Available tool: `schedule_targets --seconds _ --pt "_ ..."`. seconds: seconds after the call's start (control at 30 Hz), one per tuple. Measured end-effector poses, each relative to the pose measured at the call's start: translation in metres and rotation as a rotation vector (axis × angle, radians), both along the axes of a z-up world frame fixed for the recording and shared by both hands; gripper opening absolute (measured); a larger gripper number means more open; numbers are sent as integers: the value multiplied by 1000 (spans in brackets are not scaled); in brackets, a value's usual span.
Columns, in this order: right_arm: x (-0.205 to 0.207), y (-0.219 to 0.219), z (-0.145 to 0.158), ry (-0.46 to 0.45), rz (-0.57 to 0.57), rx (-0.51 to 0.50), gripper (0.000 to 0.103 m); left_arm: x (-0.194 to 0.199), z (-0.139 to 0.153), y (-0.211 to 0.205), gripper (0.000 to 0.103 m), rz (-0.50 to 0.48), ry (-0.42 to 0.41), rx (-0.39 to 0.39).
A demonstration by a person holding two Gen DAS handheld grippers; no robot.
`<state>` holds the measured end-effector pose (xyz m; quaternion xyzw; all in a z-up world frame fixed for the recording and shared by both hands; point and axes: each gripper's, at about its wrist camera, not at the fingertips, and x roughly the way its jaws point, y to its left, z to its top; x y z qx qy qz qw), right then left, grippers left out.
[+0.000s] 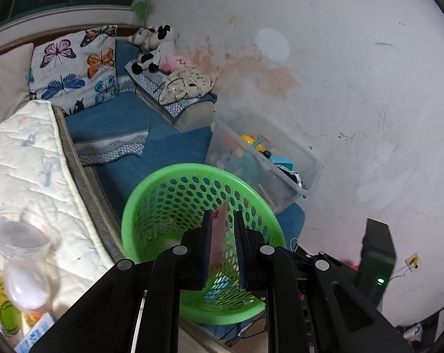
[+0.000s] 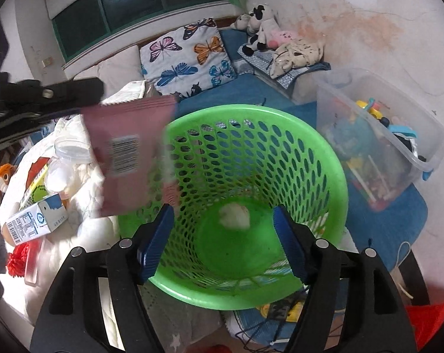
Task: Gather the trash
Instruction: 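Carry both items to the green basket and open both tools to drop them, then grasp the red mesh net with the left tool while the right tool grasps the milk carton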
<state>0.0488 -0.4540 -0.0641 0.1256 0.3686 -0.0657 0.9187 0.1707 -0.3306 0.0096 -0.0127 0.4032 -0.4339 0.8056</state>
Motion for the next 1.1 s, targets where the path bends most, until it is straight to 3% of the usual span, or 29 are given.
schedule_targets --seconds 0.07,0.13,0.17,0.53,1.1 --pt "-2 -2 0 -2 -3 7 71 2 -6 -5 21 -2 15 6" --pt "-4 -2 2 -5 -4 6 71 2 -11 -6 40 8 24 15" --pt "-4 -2 2 -5 -2 7 71 1 -12 -4 42 15 19 15" --pt "-11 30 14 -28 57 19 80 -23 -2 56 45 85 -54 18" --pt "-2 120 36 -59 274 38 87 -55 8 231 51 441 -168 100"
